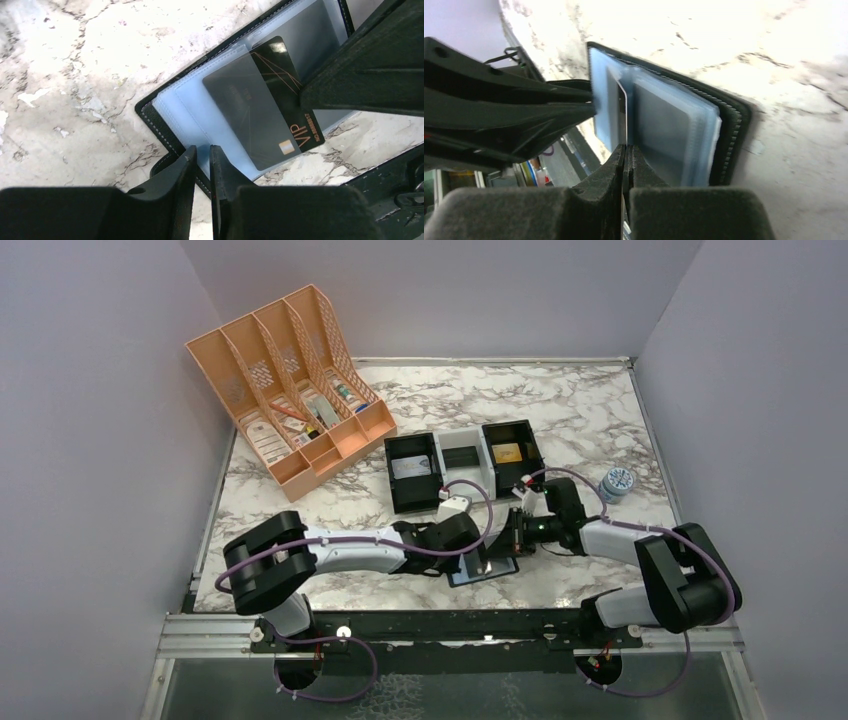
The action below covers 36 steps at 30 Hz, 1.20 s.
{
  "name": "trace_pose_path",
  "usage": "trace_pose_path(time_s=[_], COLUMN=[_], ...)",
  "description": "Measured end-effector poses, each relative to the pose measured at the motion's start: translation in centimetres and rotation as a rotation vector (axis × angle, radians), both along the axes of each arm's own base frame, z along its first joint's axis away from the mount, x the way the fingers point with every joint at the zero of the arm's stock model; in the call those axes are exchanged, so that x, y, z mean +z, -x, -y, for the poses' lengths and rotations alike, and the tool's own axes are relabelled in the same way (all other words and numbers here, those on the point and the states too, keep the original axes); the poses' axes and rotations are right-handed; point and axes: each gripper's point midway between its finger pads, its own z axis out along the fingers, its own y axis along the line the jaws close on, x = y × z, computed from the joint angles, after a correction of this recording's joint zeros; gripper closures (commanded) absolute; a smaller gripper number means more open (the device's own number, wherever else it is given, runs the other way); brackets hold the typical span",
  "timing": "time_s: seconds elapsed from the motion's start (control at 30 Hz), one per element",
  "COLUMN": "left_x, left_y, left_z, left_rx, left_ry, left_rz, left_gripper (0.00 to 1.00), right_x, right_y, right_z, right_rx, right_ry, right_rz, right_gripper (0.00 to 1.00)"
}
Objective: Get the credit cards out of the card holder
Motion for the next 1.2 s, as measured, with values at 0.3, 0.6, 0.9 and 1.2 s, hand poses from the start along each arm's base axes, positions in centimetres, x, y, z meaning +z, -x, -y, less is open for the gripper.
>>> trace_pose_path(time_s=[0.3, 0.6, 0.9, 1.2], left_x=[3.6, 3.3, 0.3, -0.3], left_y=[-0.7, -0.3, 0.7, 0.8], left_z=[1.0, 3.9, 1.8, 2.3], left_rx=[-0.019, -0.046, 0.005, 0.01], left_ry=[0.101, 0.194, 0.105, 0.063], left_rz=[0.082, 0.036, -0.035, -0.011], left_gripper=[0.61, 0.88, 1.0, 1.0], right_x=[-1.3, -1.7, -1.6, -1.2], right_y=[0.1, 0.3, 0.2, 0.2], right_z=[0.5, 0.5, 0.6, 0.2], right_rx=[-0.029, -0.057, -0.082, -0.096], right_ry=[0.041, 0.027, 0.022, -0.021], right_rz=[-0.02, -0.02, -0.012, -0.01], right_gripper=[0.97, 0.95, 0.88, 0.74])
